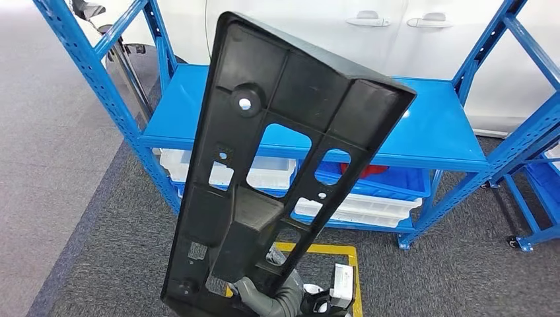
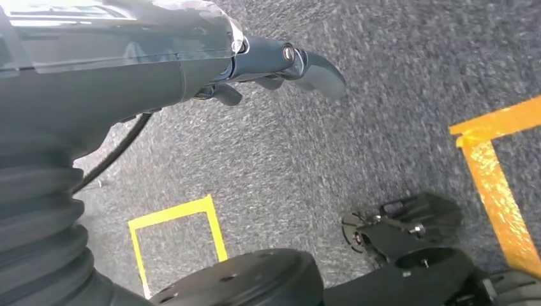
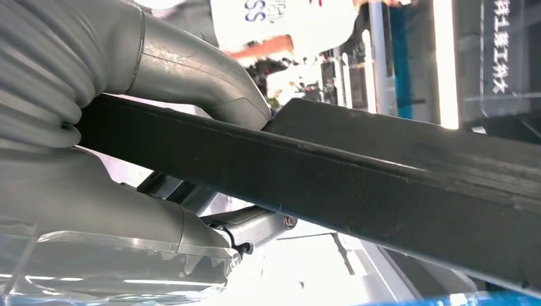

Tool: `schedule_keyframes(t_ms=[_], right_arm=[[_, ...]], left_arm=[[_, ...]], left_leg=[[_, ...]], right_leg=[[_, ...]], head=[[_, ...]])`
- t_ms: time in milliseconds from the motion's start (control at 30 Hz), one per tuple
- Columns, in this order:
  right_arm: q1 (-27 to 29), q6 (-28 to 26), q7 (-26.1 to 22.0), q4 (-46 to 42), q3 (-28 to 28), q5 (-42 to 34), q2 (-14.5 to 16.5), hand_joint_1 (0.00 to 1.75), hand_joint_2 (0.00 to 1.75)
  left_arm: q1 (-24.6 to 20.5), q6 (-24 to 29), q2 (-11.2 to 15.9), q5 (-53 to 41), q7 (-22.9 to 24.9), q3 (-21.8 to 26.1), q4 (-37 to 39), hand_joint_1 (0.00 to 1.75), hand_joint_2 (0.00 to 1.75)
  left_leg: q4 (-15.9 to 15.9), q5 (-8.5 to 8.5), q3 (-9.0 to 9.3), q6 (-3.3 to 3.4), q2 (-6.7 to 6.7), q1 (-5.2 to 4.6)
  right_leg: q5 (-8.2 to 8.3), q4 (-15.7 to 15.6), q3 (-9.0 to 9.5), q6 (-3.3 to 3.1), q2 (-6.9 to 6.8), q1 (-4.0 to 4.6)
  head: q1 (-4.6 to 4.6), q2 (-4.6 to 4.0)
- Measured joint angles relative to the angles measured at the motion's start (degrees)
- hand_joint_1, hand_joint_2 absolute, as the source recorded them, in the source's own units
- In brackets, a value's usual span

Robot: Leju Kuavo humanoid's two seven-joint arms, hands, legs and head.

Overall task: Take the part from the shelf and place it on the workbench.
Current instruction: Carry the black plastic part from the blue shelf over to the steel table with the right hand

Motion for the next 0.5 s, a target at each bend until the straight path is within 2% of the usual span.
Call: schedule_keyframes(t_ms=[67,100,133,167,200,233,267,300,333,367,433,500], right_arm=[[0.1,0.3,0.1,0.0,-0.1,0.0,0.0,1.75,1.75],[0.2,0.3,0.2,0.0,-0.1,0.0,0.0,1.75,1.75],[0.2,0.4,0.2,0.0,-0.1,0.0,0.0,1.75,1.75],[0.2,0.4,0.3,0.0,-0.1,0.0,-0.1,1.75,1.75],[0.3,0.4,0.3,0.0,-0.2,0.0,-0.1,1.75,1.75],[0.3,0.4,0.3,0.0,-0.2,0.0,-0.1,1.75,1.75],[0.2,0.4,0.3,0.0,-0.3,0.0,-0.1,1.75,1.75],[0.2,0.5,0.3,-0.1,-0.3,0.0,-0.1,1.75,1.75],[0.2,0.5,0.3,-0.2,-0.4,0.1,-0.1,1.75,1.75],[0.2,0.5,0.4,-0.3,-0.4,0.1,0.0,1.75,1.75],[0.3,0.6,0.4,-0.3,-0.4,0.1,0.0,1.75,1.75],[0.3,0.6,0.5,-0.3,-0.4,0.2,0.0,1.75,1.75]], left_arm=[[-0.1,0.1,0.0,0.0,-0.2,0.0,0.0,0.00,1.75],[-0.1,0.1,0.0,0.1,-0.3,0.0,0.0,0.00,1.75],[-0.1,0.1,0.0,0.1,-0.3,0.0,0.0,0.00,1.75],[-0.2,0.1,0.0,0.1,-0.3,0.0,0.0,0.00,1.75],[-0.3,0.1,0.0,0.2,-0.3,0.0,0.0,0.00,1.75],[-0.4,0.1,0.0,0.2,-0.3,0.0,0.0,0.00,1.75],[-0.5,0.1,0.0,0.2,-0.3,0.0,0.0,0.00,1.75],[-0.7,0.1,-0.1,0.2,-0.3,0.0,0.0,0.00,1.75],[-0.7,0.2,-0.1,0.2,-0.3,0.0,0.0,0.00,1.75],[-0.8,0.2,-0.1,0.2,-0.3,0.0,0.0,0.00,1.75],[-0.7,0.3,-0.2,0.4,-0.2,0.0,0.0,0.00,1.75],[-0.6,0.4,-0.2,0.6,-0.2,0.0,0.0,0.00,1.75]], left_leg=[[0.0,1.30,-1.59,0.48,0.14,-0.03],[0.1,1.95,-2.44,0.51,0.17,-0.07],[0.2,2.59,-3.30,0.48,0.18,-0.10],[0.3,3.17,-4.14,0.39,0.18,-0.12],[0.4,3.73,-4.94,0.28,0.18,-0.14],[0.5,4.26,-5.66,0.13,0.17,-0.15],[0.6,4.75,-6.23,-0.06,0.13,-0.20],[0.7,5.22,-6.63,-0.31,0.10,-0.26],[0.7,5.71,-6.82,-0.60,0.09,-0.28],[0.5,6.23,-6.90,-0.94,0.10,-0.27],[0.0,7.31,-6.99,-1.63,0.11,-0.33],[-0.2,7.85,-7.15,-2.02,0.08,-0.50]], right_leg=[[-5.79,6.7,-2.05,0.53,0.12,-0.25],[-7.80,10.5,-2.88,0.72,0.12,-0.33],[-8.45,13.2,-3.11,0.83,0.12,-0.37],[-7.73,14.0,-2.42,0.84,0.12,-0.39],[-6.18,12.6,-0.67,0.74,0.12,-0.40],[-4.61,9.4,2.10,0.54,0.13,-0.38],[-3.97,4.9,5.39,0.22,0.14,-0.28],[-4.01,0.6,8.29,-0.13,0.16,-0.14],[-4.38,-2.5,10.23,-0.48,0.20,0.05],[-4.77,-4.2,11.08,-0.82,0.24,0.25],[-3.96,-4.8,10.65,-1.54,0.26,0.32],[-3.31,-5.1,10.23,-2.01,0.22,0.10]], head=[[0.00,0.00],[-0.01,0.00],[-0.01,0.00],[-0.01,0.01],[-0.01,0.01],[-0.01,0.01],[-0.01,0.01],[-0.02,0.01],[-0.01,0.01],[-0.01,0.02],[0.00,0.01],[0.00,0.00]])
